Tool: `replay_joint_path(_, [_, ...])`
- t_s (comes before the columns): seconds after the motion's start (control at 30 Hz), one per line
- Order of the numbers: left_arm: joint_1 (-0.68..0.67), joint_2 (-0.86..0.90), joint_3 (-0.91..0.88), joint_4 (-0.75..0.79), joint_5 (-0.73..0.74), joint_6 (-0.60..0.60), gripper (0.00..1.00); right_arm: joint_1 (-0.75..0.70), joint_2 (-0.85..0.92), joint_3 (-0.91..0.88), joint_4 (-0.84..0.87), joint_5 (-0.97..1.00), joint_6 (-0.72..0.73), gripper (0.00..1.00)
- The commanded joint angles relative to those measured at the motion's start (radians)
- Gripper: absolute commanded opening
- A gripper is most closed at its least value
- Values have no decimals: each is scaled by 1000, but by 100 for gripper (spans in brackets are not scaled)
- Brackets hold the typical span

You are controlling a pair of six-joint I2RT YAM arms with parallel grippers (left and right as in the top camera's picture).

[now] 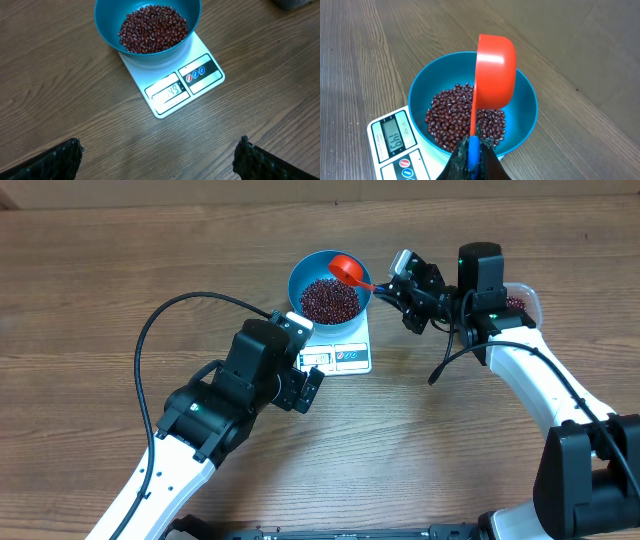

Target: Scoop item into bowl and weigh 150g on scale

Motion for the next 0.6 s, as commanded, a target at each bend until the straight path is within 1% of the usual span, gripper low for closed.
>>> replay_joint_path(0.0, [-6, 5, -6, 3, -5, -7, 100, 6, 9, 0, 6, -15, -49, 4])
replay_joint_path(0.37, [-6, 5, -6, 3, -5, -6, 100, 5, 9, 0, 10, -15, -60, 4])
replay_joint_path(0.43, [-6, 5, -6, 3, -5, -7, 100, 5, 9, 0, 14, -15, -120, 4])
replay_joint_path(0.47, [-6, 5, -6, 2, -5, -6, 100, 5, 9, 0, 18, -15, -175, 4])
replay_joint_path(0.57, [-6, 5, -6, 2, -5, -7, 100, 5, 9, 0, 29, -15, -204, 4])
